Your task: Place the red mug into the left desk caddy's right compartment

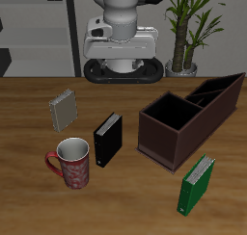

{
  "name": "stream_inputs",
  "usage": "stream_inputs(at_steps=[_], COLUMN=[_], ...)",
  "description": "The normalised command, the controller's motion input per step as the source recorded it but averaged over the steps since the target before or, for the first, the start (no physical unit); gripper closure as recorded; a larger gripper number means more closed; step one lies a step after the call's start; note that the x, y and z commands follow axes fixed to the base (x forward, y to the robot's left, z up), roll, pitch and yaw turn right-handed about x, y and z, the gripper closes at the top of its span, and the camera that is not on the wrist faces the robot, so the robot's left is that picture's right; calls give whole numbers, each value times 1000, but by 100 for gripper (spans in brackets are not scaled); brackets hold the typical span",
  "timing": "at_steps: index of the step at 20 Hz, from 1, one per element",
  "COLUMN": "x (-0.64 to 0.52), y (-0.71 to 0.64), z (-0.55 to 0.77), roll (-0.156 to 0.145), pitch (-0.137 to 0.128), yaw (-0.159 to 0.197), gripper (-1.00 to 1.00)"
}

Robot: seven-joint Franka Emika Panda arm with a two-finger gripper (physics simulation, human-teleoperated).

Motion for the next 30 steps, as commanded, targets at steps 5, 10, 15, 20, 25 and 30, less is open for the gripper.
stream_inputs(at_steps=[5, 10, 15, 20, 25, 30], x=[245, 313, 475, 324, 370, 175], y=[-272, -268, -285, -133, -72, 8], z=[123, 85, 99, -63, -46, -47], roll=[-17, -7, 6, 2, -5, -28], pitch=[-10, 4, -36, 8, -15, -12], yaw=[-12, 37, 32, 14, -21, -8], gripper=[-100, -100, -100, -100, -100, -100])
